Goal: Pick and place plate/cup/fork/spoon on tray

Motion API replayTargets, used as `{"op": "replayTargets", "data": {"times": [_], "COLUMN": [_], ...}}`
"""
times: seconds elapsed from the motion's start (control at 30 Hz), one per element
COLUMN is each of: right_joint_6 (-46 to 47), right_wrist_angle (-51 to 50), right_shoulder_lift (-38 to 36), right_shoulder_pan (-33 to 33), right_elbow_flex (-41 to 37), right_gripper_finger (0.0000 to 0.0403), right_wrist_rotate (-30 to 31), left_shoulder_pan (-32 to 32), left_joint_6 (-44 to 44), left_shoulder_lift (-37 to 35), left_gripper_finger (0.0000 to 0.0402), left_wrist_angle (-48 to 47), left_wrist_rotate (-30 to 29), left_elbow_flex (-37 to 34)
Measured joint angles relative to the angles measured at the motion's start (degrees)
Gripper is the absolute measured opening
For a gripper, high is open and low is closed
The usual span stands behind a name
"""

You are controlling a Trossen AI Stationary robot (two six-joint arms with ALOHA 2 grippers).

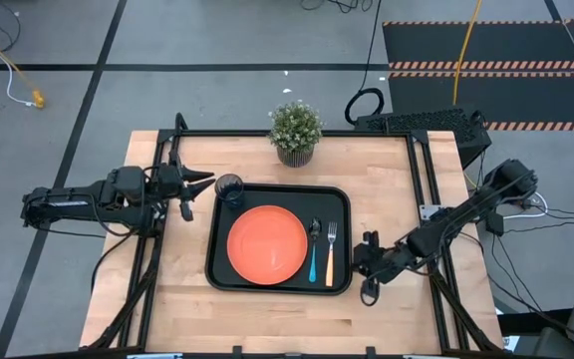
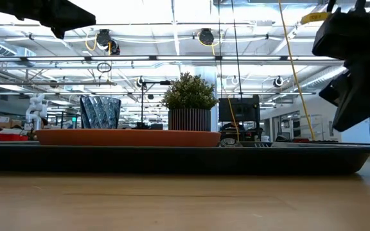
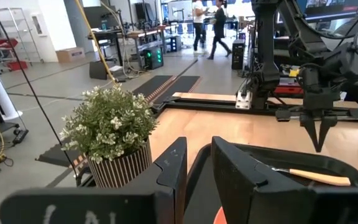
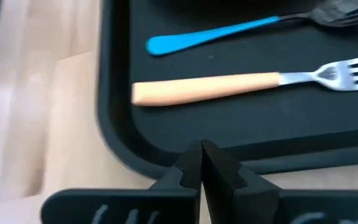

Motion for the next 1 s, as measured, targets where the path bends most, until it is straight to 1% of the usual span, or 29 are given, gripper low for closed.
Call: {"op": "replayTargets", "data": {"times": [0.33,0.8,1.0], "right_joint_6": [0.0,0.7,1.5], "right_wrist_angle": [-2.0,-2.2,-3.9], "right_shoulder_lift": [0.3,0.3,0.3], "right_shoulder_pan": [-0.1,-0.2,-0.2], "right_elbow_flex": [0.0,0.0,0.0], "right_gripper_finger": [0.0,0.0,0.0], "right_wrist_rotate": [0.4,0.5,2.0], "left_shoulder_pan": [0.0,0.0,0.0], "left_joint_6": [0.1,0.0,-0.2], "left_shoulder_lift": [0.0,0.0,0.0], "left_gripper_finger": [0.0078,0.0078,0.0078], "left_wrist_angle": [0.1,0.1,0.1], "left_wrist_rotate": [0.0,0.0,0.0], "left_elbow_flex": [0.0,0.0,0.0]}}
